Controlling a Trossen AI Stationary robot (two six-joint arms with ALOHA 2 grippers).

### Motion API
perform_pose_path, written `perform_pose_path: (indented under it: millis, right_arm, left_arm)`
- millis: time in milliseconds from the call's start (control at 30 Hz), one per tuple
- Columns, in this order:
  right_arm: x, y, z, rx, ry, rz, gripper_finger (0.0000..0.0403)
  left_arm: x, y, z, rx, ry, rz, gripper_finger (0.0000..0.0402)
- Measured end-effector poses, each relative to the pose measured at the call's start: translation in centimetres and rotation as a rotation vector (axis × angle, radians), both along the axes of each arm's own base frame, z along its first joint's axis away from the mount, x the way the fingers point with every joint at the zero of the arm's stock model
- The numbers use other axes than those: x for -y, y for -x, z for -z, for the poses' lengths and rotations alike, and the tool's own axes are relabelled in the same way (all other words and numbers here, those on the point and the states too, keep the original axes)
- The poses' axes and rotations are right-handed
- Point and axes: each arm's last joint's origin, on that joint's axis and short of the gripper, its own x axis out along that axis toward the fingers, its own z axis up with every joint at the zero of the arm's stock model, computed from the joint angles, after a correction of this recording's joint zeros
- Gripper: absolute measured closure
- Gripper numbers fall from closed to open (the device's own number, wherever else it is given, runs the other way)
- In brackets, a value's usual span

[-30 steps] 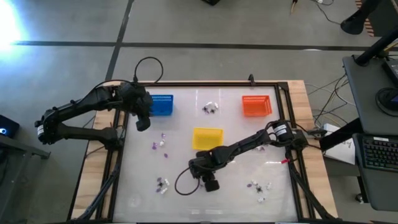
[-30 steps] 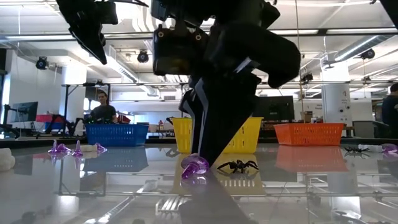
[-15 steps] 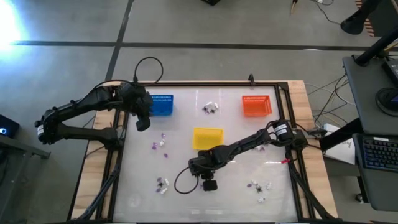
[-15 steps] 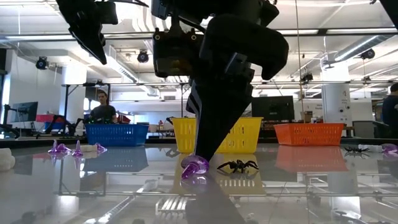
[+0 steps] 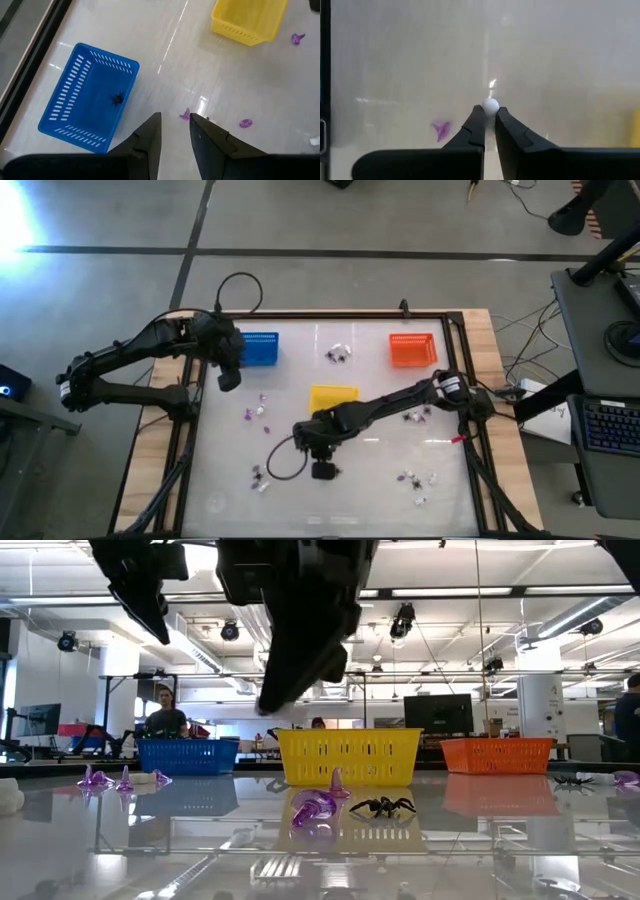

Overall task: Sort Halloween decoration
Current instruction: Put the white skeleton toy into the yellow bin

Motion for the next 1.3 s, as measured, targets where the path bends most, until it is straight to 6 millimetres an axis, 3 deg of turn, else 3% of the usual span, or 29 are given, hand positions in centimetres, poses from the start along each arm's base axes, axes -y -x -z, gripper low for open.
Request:
perform_pose_path:
  millis: [400, 900, 1067, 1300]
  right_arm:
    - [5.7, -0.1, -3.4, -0.111, 0.023, 0.243, 0.0392]
    - [13.0, 0.9, -2.3, -0.228, 0.069, 0.366, 0.0391]
    - [14.2, 1.0, -2.3, -0.23, 0.067, 0.366, 0.039]
    - [14.1, 1.2, -2.2, -0.253, 0.073, 0.352, 0.039]
  left_arm:
    - [0.1, 0.2, 0.1, -0.029, -0.003, 0.026, 0.0317]
    - [0.1, 0.2, 0.1, -0.031, -0.003, 0.026, 0.0317]
    - [0.1, 0.2, 0.1, -0.031, -0.003, 0.026, 0.0317]
    - [0.1, 0.2, 0.2, -0.037, 0.0, 0.026, 0.0317]
